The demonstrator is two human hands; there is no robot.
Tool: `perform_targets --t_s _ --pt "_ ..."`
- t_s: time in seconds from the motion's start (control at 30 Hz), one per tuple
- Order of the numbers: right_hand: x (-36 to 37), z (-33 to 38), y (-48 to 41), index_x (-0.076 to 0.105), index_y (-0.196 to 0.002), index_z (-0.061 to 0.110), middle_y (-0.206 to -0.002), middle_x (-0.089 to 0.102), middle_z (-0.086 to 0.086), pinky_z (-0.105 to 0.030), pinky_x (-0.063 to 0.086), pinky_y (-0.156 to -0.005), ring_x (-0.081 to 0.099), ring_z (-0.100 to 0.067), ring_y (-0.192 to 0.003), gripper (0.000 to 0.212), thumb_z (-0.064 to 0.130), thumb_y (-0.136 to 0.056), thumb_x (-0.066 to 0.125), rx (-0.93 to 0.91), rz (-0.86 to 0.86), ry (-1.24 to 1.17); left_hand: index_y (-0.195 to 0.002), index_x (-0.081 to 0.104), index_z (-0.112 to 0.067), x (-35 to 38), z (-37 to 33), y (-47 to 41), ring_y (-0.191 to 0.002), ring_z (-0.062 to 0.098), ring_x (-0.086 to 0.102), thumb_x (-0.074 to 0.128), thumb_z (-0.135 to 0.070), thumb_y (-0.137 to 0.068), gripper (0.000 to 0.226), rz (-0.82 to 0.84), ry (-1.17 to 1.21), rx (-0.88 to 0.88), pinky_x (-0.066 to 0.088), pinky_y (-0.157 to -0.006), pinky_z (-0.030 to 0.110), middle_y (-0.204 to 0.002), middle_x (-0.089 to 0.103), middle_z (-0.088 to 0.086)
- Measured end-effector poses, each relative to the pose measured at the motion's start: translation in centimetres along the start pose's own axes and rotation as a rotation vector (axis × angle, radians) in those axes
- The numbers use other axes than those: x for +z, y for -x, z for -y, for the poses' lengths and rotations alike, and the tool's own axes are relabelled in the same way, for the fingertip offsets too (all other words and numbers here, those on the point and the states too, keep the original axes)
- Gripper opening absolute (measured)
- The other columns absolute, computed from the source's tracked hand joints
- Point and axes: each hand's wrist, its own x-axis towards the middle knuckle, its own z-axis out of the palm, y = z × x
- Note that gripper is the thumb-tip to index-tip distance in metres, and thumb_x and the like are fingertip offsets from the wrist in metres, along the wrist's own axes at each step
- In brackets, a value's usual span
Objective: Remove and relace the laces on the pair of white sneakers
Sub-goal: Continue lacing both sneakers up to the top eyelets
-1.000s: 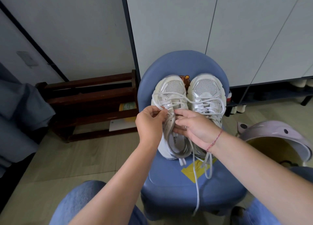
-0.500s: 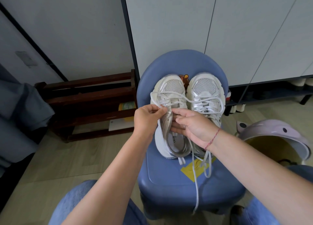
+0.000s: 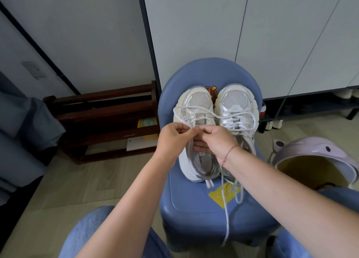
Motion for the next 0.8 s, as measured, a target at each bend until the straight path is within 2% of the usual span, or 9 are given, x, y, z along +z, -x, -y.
perform_targets --t_s 0.07,0.13,0.33,0.43,0.5,0.57,0.67,0.73,0.8 --pt "0.3 -0.1 -0.1 0.066 -0.090 0.008 -0.073 0.067 -0.006 -0.019 0.057 -0.056 0.067 -0.007 -0.053 0.013 0.007 -0.095 0.054 -0.004 -0.021 -0.033 -0.080 0.076 -0.010 -0.6 -0.1 0.2 -0.079 0.023 0.072 0.074 -0.023 -0.088 0.015 -0.017 -0.019 0.048 0.058 -0.082 0.038 -0.081 0.075 0.011" --pt "0.6 -0.3 -0.3 0.065 -0.092 0.003 -0.072 0.067 -0.007 -0.020 0.056 -0.053 0.066 -0.008 -0.051 0.012 0.007 -0.095 0.054 -0.013 -0.047 -0.017 -0.076 0.077 -0.015 -0.9 -0.2 0.5 -0.080 0.022 0.073 0.071 -0.018 -0.090 0.015 -0.025 -0.009 0.064 0.060 -0.083 0.040 -0.078 0.076 0.007" --pt "0.0 -0.9 0.1 0.064 -0.083 0.009 -0.072 0.068 -0.004 -0.019 0.052 -0.052 0.066 -0.009 -0.057 0.018 0.005 -0.095 0.051 -0.161 -0.020 0.362 -0.078 0.075 -0.002 -0.5 0.5 0.2 -0.069 0.023 0.062 0.068 -0.019 -0.092 0.023 -0.069 0.030 0.055 0.057 -0.077 0.045 -0.078 0.070 0.024" --pt "-1.3 -0.2 1.9 0.061 -0.077 0.018 -0.072 0.070 0.001 -0.023 0.052 -0.067 0.067 -0.013 -0.068 0.019 0.010 -0.092 0.054 -0.356 0.103 0.949 -0.078 0.073 0.001 -0.5 0.9 -0.2 -0.071 0.023 0.057 0.067 -0.018 -0.092 0.025 -0.072 0.095 0.006 0.054 -0.076 0.044 -0.075 0.064 0.022" --pt "-1.8 0.5 3.6 0.062 -0.077 0.018 -0.074 0.070 0.002 -0.024 0.049 -0.070 0.066 -0.012 -0.071 0.016 0.013 -0.090 0.054 -0.362 0.279 1.238 -0.076 0.074 -0.005 -0.4 0.7 -0.2 -0.072 0.019 0.061 0.066 -0.015 -0.093 0.022 -0.072 0.126 -0.018 0.056 -0.074 0.033 -0.080 0.069 0.017" --pt "-1.9 0.4 5.5 0.063 -0.081 0.017 -0.076 0.070 0.001 -0.021 0.049 -0.071 0.066 -0.012 -0.068 0.013 0.012 -0.089 0.053 -0.254 0.539 1.338 -0.079 0.075 -0.006 -0.4 0.6 -0.1 -0.072 0.015 0.065 0.066 -0.015 -0.094 0.019 -0.066 0.151 -0.027 0.056 -0.070 0.022 -0.083 0.072 0.014" --pt "-1.7 -0.9 7.4 0.067 -0.090 0.013 -0.079 0.071 -0.004 -0.024 0.051 -0.074 0.064 -0.013 -0.067 0.015 0.014 -0.088 0.052 -0.179 0.819 1.500 -0.083 0.075 -0.005 -0.4 0.8 -0.2 -0.073 0.016 0.067 0.066 -0.016 -0.094 0.017 -0.059 0.175 -0.047 0.058 -0.077 0.029 -0.088 0.074 0.016" --pt "-1.9 -1.4 7.4 0.067 -0.085 0.012 -0.077 0.071 -0.005 -0.026 0.053 -0.073 0.059 -0.011 -0.062 0.015 0.014 -0.088 0.052 -0.157 0.860 1.526 -0.083 0.075 -0.007 -0.3 0.8 -0.3 -0.072 0.016 0.068 0.066 -0.016 -0.094 0.016 -0.055 0.192 -0.061 0.059 -0.075 0.028 -0.086 0.074 0.013" --pt "-2.4 -1.2 6.7 0.063 -0.078 0.014 -0.076 0.071 -0.006 -0.024 0.053 -0.068 0.061 -0.010 -0.058 0.016 0.020 -0.090 0.055 -0.101 0.750 1.444 -0.081 0.074 -0.008 -0.3 0.8 -0.3 -0.069 0.015 0.068 0.066 -0.015 -0.094 0.016 -0.051 0.214 -0.069 0.058 -0.070 0.025 -0.081 0.074 0.010"
